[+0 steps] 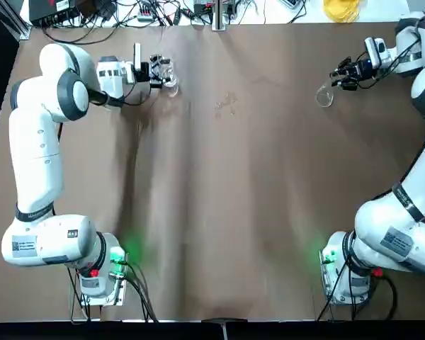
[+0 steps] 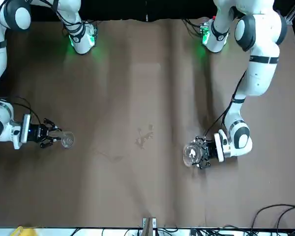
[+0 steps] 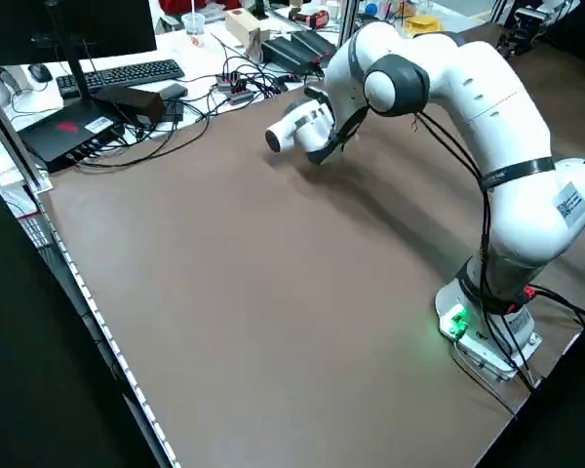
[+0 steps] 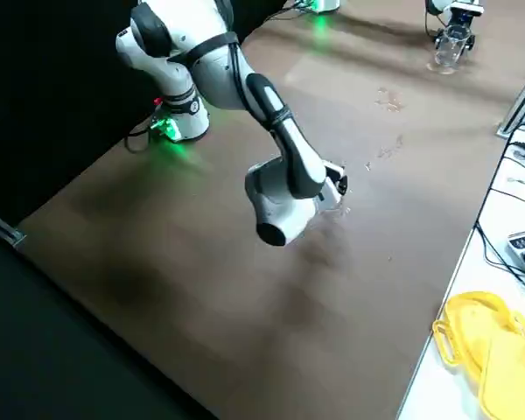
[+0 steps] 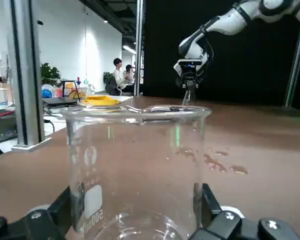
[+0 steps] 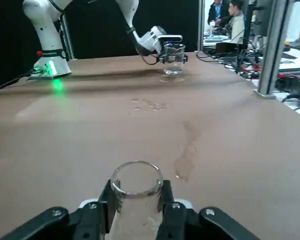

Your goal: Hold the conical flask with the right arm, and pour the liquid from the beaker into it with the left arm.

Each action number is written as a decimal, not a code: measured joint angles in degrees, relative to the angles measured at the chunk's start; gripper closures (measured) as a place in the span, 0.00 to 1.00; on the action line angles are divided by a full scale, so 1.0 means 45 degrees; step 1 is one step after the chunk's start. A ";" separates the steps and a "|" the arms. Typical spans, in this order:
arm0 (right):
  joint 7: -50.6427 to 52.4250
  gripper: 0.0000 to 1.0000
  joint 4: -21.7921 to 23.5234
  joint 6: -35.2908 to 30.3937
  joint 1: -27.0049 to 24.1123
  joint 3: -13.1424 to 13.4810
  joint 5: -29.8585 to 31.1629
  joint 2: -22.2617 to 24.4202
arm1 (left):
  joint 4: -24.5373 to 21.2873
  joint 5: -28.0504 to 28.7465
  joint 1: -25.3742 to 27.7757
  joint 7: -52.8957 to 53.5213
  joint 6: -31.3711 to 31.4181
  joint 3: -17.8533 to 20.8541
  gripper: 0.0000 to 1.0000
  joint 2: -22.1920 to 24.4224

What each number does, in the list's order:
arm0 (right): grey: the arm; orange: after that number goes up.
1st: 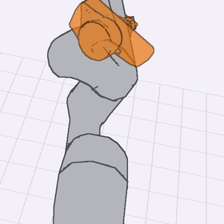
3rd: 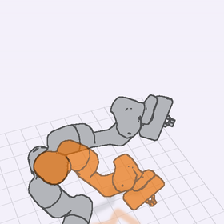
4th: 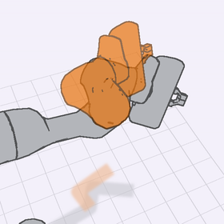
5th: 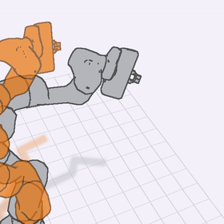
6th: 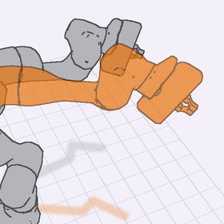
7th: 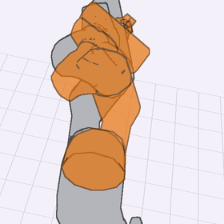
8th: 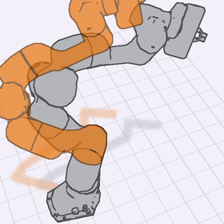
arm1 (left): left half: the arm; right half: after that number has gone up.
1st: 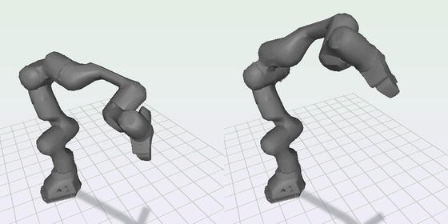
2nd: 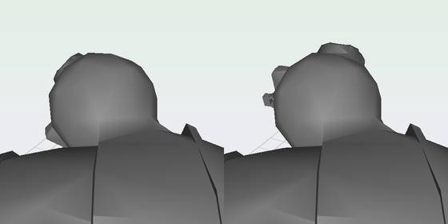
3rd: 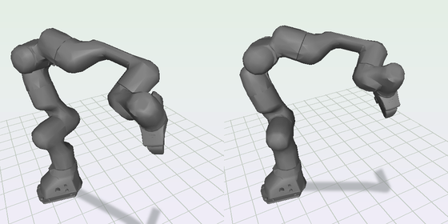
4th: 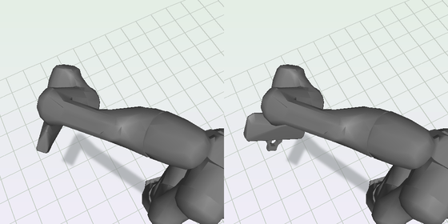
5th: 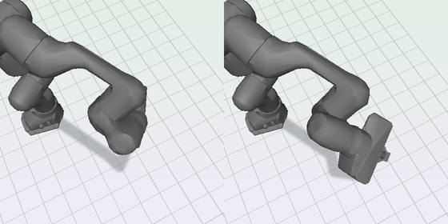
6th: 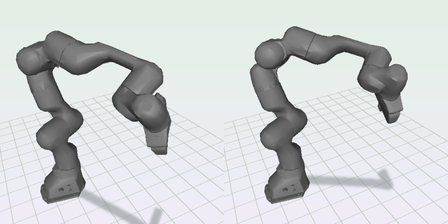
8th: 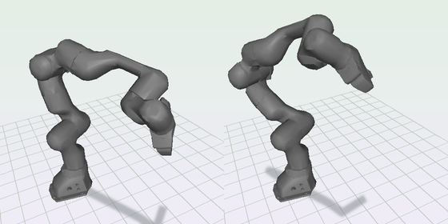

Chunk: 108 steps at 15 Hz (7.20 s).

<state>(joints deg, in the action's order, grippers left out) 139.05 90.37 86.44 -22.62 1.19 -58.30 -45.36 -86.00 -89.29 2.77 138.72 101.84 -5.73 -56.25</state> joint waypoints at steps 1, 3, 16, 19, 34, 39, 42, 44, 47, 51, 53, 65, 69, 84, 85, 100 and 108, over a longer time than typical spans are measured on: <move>-0.0049 0.61 0.0000 -0.0003 0.0181 -0.0053 -0.0018 0.0005 | 0.0045 0.0033 -0.0072 -0.0186 0.0124 0.0005 0.02 0.0208; -0.0222 0.61 -0.0008 -0.0004 0.0385 -0.0358 -0.0146 0.0033 | 0.0105 0.0346 -0.0338 -0.0647 0.0722 0.0008 0.02 0.0702; -0.0935 0.61 0.2322 0.2695 0.3683 -0.1079 -0.4309 0.1608 | 0.0272 0.3816 -0.2778 -0.4837 0.4093 0.0034 0.02 0.2958; -0.0936 0.61 0.3037 0.4289 0.4951 -0.1133 -0.5538 0.2091 | 0.0282 0.4727 -0.3285 -0.5744 0.4621 0.0041 0.02 0.3373; -0.1061 0.61 0.2971 1.0486 1.0698 -0.1064 -1.2317 0.2521 | 0.0290 0.8408 -0.4295 -0.8316 0.5222 -0.0013 0.02 0.4085; -0.1062 0.61 0.1885 1.1691 1.1326 -0.1008 -1.3334 0.1684 | 0.0289 0.8529 -0.4300 -0.8037 0.4953 -0.0027 0.02 0.4085; -0.1085 0.61 0.1170 1.2433 1.1867 -0.0992 -1.3820 0.1211 | 0.0288 0.8534 -0.4264 -0.7873 0.4803 0.0005 0.02 0.4085; -0.1091 0.61 0.1030 1.2595 1.2163 -0.0980 -1.4033 0.1098 | 0.0288 0.8614 -0.4270 -0.7851 0.4789 0.0018 0.02 0.4085; -0.1215 0.61 0.0821 1.3011 1.2420 -0.0949 -1.4270 0.1008 | 0.0280 0.8832 -0.4316 -0.7850 0.4775 0.0017 0.02 0.4085; -0.1366 0.61 0.0397 1.3795 1.2865 -0.0926 -1.4537 0.0816 | 0.0309 0.9446 -0.4324 -0.7842 0.4775 0.0006 0.02 0.4086; -0.1393 0.61 0.0267 1.3948 1.2964 -0.0914 -1.4559 0.0724 | 0.0332 0.9696 -0.4326 -0.7837 0.4775 -0.0017 0.02 0.4086; -0.1523 0.61 -0.0084 1.4537 1.3384 -0.0902 -1.4775 0.0575 | 0.0422 1.0772 -0.4473 -0.7837 0.4774 -0.0083 0.02 0.4129; -0.1537 0.61 -0.0153 1.4610 1.3409 -0.0899 -1.4854 0.0522 | 0.0467 1.1136 -0.4565 -0.7837 0.4775 -0.0083 0.02 0.4294; -0.1538 0.61 -0.0331 1.4755 1.3449 -0.0896 -1.4992 0.0399 | 0.0457 1.2836 -0.5066 -0.8186 0.4769 -0.0018 0.02 0.4485; -0.1538 0.61 -0.0332 1.4764 1.3451 -0.0896 -1.4993 0.0399 | 0.0457 1.2979 -0.5071 -0.8311 0.4769 -0.0019 0.02 0.4485; -0.1547 0.61 -0.0365 1.4850 1.3557 -0.0897 -1.5043 0.0397 | 0.0435 1.3965 -0.5442 -0.9675 0.4771 0.0016 0.02 0.4484; -0.1549 0.61 -0.0365 1.4889 1.3597 -0.0897 -1.5044 0.0353 | 0.0455 1.4599 -0.5558 -1.0352 0.4799 0.0017 0.02 0.4485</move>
<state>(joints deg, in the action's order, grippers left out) 132.08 88.72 153.44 38.57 -2.85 -126.00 -43.77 -83.95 -23.59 -22.24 92.14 123.44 -5.65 -36.06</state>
